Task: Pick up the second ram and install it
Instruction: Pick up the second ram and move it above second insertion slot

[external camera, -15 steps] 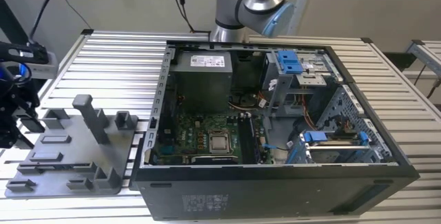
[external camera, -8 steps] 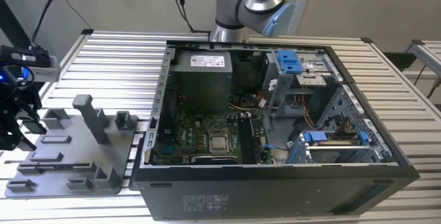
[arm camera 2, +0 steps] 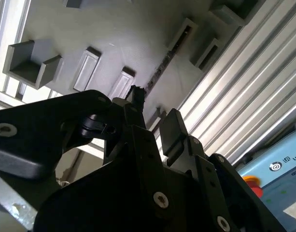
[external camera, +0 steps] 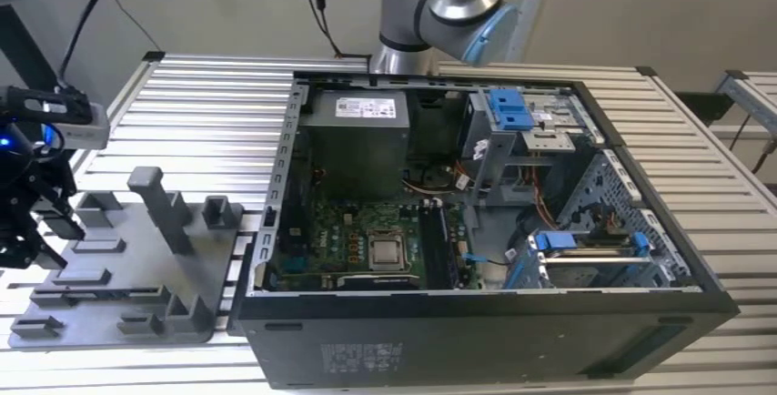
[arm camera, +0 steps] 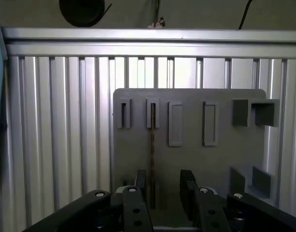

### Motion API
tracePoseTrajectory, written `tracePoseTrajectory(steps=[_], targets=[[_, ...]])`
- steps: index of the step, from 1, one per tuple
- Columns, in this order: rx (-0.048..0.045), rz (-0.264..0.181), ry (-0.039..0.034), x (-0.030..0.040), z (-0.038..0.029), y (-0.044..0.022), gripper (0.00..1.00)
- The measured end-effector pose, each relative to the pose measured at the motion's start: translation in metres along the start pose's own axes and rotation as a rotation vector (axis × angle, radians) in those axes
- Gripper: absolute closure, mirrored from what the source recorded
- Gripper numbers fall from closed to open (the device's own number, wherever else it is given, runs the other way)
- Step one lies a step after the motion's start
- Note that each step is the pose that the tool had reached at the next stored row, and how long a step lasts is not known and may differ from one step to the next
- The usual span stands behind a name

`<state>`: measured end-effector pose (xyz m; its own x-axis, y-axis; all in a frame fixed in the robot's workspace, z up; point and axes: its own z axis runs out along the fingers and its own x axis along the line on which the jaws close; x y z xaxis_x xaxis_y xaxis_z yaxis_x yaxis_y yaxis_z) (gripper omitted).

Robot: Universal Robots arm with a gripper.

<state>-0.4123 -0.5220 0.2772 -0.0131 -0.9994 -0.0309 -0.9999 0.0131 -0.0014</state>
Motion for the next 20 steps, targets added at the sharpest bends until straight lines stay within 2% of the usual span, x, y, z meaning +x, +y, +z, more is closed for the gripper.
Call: tracePoseTrajectory(steps=[4,6,9,15,20], targets=[[-0.0003,0.0,0.0003,0.0002,0.0029,0.0,0.58],[-0.001,0.0,0.0078,0.0003,0.0041,0.0,0.58],[-0.001,-0.001,0.0084,0.0004,0.0074,0.0001,0.58],[0.0013,-0.025,0.0079,0.0005,0.0138,0.0011,0.58],[0.0062,-0.052,0.0009,0.0008,0.0205,0.0029,0.58]])
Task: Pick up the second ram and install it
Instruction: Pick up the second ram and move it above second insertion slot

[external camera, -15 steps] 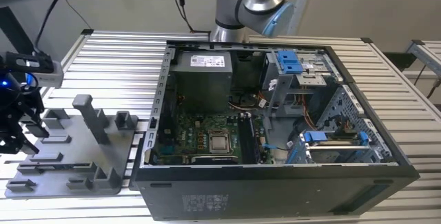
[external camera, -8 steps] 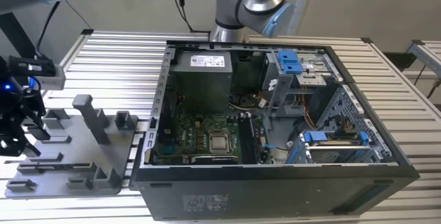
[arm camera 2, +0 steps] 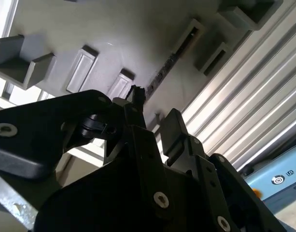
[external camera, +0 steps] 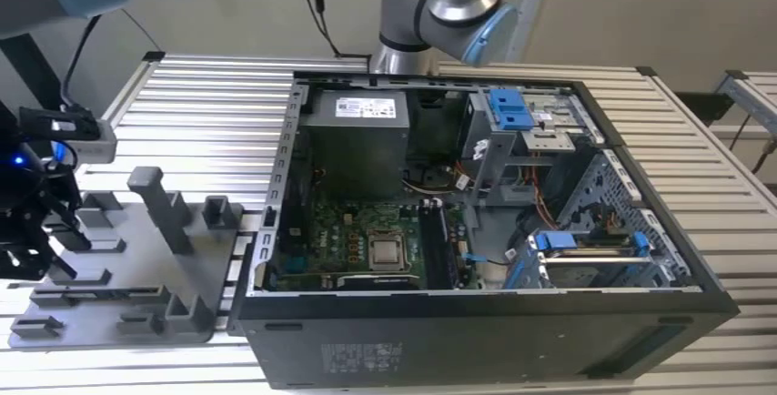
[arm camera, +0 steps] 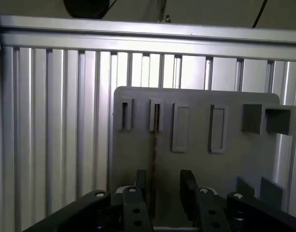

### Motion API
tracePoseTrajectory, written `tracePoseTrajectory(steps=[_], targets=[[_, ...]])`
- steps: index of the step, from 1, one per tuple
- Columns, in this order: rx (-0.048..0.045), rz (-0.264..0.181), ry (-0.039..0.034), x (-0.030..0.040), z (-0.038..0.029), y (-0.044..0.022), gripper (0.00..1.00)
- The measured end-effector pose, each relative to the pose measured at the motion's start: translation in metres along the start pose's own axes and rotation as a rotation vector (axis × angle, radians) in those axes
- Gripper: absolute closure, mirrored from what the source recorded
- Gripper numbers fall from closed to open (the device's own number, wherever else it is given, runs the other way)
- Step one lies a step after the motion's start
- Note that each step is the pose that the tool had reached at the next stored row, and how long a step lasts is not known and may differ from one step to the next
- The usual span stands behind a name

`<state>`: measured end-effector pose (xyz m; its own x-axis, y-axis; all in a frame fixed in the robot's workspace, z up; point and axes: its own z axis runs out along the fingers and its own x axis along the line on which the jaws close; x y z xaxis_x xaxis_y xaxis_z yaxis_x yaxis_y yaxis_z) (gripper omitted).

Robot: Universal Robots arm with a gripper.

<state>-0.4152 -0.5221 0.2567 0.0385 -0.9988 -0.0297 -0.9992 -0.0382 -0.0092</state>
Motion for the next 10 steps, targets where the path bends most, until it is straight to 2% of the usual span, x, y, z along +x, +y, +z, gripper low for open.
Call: tracePoseTrajectory(steps=[5,10], targets=[[-0.0002,-0.012,-0.0089,0.0002,0.0073,0.0003,0.58],[-0.0002,-0.02,-0.0127,0.0004,0.015,0.0003,0.58]])
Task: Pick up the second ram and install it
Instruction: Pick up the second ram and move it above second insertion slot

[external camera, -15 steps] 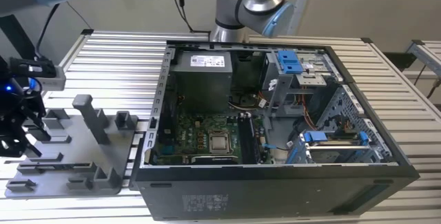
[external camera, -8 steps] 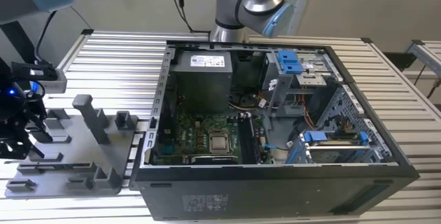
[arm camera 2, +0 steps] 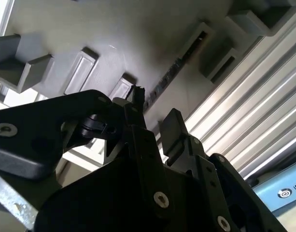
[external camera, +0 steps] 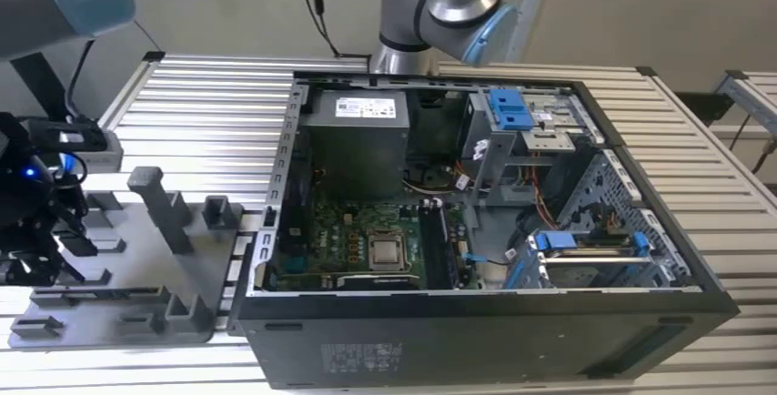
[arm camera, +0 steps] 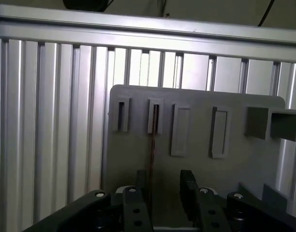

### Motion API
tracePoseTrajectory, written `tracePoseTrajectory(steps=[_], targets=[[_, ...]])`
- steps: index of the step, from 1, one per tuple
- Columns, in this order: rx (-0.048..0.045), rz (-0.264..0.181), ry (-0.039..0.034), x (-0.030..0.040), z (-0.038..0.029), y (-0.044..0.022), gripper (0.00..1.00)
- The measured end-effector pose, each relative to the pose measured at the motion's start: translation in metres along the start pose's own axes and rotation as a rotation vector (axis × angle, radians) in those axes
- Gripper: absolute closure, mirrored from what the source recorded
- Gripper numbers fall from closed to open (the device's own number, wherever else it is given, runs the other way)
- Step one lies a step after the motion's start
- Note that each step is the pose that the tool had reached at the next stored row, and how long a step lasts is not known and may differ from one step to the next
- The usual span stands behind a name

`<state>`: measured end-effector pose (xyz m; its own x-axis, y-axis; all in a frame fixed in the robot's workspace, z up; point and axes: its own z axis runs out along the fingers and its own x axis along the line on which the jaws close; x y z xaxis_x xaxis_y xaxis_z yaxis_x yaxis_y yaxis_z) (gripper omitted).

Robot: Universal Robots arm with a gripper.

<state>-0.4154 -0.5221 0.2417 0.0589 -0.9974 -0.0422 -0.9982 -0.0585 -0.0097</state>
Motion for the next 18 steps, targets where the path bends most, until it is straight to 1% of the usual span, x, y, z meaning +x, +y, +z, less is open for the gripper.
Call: tracePoseTrajectory(steps=[3,7,9,16,18], targets=[[0.0,-0.004,-0.0039,0.0002,0.0038,0.0,0.58],[0.0004,-0.009,-0.0117,0.0004,0.0083,0.0001,0.58],[0.0005,-0.016,-0.0206,0.0007,0.0126,0.0001,0.58],[0.0004,-0.029,-0.0372,0.0016,0.0188,0.0002,0.58],[-0.0026,-0.034,-0.0401,0.0019,0.02,0.0002,0.58]])
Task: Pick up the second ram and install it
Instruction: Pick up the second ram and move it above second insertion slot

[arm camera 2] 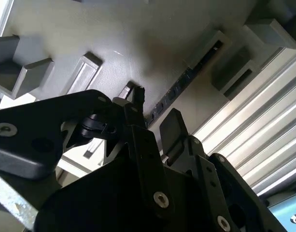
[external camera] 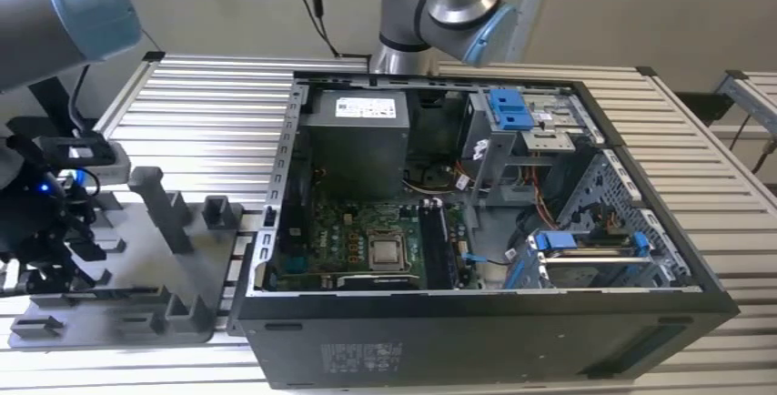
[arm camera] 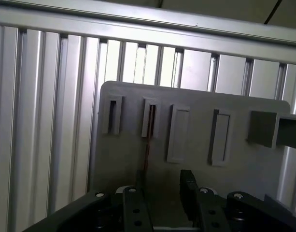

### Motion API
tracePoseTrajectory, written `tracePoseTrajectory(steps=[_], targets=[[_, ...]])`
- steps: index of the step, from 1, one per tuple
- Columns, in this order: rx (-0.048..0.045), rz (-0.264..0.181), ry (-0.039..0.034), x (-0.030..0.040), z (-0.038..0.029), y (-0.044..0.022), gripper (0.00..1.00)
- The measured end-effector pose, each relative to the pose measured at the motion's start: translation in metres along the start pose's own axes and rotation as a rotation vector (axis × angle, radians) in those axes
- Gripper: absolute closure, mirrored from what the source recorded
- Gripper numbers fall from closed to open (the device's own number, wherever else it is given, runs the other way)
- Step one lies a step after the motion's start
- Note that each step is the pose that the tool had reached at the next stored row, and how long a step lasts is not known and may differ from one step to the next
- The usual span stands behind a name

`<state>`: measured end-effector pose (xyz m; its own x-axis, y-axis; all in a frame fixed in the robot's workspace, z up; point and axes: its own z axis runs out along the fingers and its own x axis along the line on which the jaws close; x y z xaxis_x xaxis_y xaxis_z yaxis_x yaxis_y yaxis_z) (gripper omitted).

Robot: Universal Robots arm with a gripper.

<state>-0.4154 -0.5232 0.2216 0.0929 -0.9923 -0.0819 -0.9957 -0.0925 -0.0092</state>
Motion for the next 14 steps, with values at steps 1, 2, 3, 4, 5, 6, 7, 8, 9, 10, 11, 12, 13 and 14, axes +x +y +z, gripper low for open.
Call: tracePoseTrajectory(steps=[1,2,3,4,5,6,7,8,9,10,11,12,13,14], targets=[[-0.0036,-0.003,-0.0004,0.0003,0.0005,0.0,0.58],[-0.0084,-0.005,-0.0008,0.0005,0.0011,0.0,0.58],[-0.0133,-0.008,-0.0014,0.0006,0.0017,0.0001,0.58],[-0.0179,-0.01,-0.0018,0.0009,0.0024,0.0001,0.58],[-0.0198,-0.013,-0.0019,0.001,0.0034,0.0002,0.58],[-0.0203,-0.014,-0.0019,0.0012,0.0044,0.0002,0.58],[-0.0206,-0.015,-0.0018,0.0018,0.0053,0.0002,0.58],[-0.0206,-0.016,-0.0019,0.0023,0.0063,0.0003,0.58],[-0.0205,-0.016,-0.002,0.0025,0.0075,0.0003,0.58],[-0.0205,-0.016,-0.002,0.0027,0.0087,0.0003,0.58],[-0.0205,-0.016,-0.002,0.003,0.01,0.0004,0.58],[-0.0206,-0.016,-0.002,0.0032,0.0115,0.0004,0.58],[-0.0207,-0.017,-0.002,0.0034,0.0127,0.0004,0.58],[-0.021,-0.017,-0.002,0.0037,0.0139,0.0004,0.58]])
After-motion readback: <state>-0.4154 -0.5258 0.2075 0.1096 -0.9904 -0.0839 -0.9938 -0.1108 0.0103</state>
